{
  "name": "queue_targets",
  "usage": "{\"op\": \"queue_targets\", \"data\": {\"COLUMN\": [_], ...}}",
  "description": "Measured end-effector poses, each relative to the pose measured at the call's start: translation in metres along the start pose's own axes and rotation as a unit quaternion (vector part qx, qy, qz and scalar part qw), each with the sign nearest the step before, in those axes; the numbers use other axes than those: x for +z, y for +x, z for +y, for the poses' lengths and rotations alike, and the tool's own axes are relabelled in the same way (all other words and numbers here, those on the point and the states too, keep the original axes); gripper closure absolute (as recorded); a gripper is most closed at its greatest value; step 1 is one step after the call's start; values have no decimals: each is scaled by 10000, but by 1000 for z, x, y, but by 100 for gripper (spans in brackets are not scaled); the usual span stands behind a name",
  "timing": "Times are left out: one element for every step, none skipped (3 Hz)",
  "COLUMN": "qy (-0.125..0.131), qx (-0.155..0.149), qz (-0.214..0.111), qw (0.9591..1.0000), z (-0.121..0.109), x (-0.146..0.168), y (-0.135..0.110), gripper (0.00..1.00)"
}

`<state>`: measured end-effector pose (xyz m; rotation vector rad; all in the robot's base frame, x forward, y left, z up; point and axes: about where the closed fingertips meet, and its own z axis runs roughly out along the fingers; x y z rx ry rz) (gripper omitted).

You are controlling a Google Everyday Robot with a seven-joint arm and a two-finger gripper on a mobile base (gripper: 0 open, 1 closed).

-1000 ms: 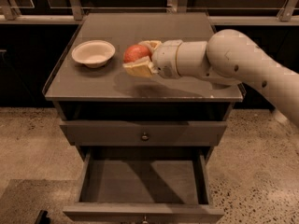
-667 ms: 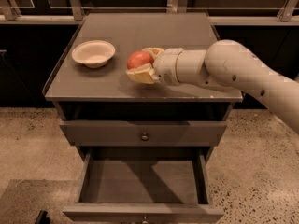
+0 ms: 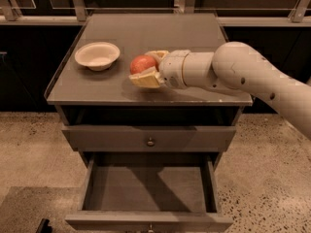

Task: Pick apple from middle drawer and place on counter

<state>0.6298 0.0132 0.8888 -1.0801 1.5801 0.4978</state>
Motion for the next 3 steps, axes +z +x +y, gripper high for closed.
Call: {"op": "queue_targets", "data": {"qy": [0, -1, -1], "qx": [0, 0, 0], "qz": [0, 0, 0], "qw": [10000, 10000, 10000], "z": [0, 0, 0], "x": [0, 0, 0], "y": [0, 0, 0], "gripper": [12, 0, 0]}}
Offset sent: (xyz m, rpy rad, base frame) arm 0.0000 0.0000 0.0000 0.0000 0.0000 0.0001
